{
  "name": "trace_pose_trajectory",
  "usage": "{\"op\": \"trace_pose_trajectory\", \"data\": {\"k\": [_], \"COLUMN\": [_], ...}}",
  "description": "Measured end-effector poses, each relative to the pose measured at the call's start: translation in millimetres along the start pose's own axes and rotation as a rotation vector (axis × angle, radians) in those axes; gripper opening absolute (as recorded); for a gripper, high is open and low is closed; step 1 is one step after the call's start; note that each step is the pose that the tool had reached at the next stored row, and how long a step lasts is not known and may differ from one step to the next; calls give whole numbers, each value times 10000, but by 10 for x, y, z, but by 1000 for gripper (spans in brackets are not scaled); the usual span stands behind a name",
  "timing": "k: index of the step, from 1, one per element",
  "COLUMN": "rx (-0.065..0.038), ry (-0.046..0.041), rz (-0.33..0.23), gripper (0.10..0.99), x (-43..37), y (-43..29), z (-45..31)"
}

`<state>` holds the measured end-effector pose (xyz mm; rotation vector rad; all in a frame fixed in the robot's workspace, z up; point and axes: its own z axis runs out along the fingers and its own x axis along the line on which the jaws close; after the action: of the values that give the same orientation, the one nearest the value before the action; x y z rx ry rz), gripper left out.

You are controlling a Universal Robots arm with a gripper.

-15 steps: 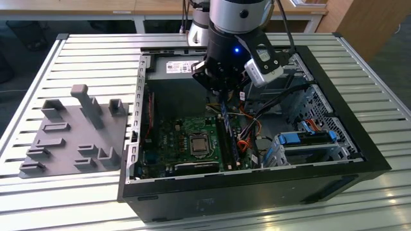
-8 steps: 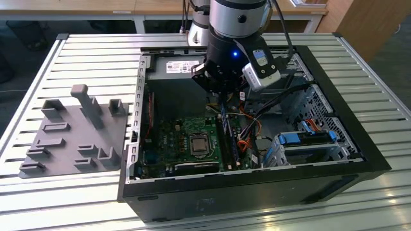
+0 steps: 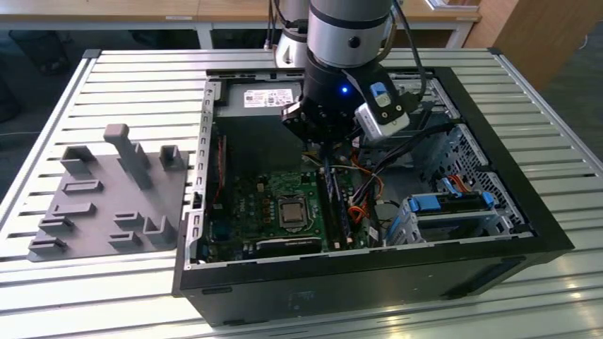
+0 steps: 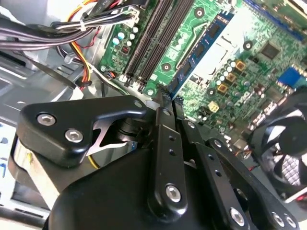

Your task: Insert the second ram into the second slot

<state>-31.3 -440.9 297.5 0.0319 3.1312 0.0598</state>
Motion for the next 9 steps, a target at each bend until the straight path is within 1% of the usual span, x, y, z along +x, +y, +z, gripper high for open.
{"op": "trace_pose_trajectory", "data": {"k": [2, 9], "rx": [-2, -3], "ry": [6, 47], "rz": [-150, -295], "gripper": [137, 137], "x": [-11, -30], "y": [-2, -29], "z": [36, 164]}}
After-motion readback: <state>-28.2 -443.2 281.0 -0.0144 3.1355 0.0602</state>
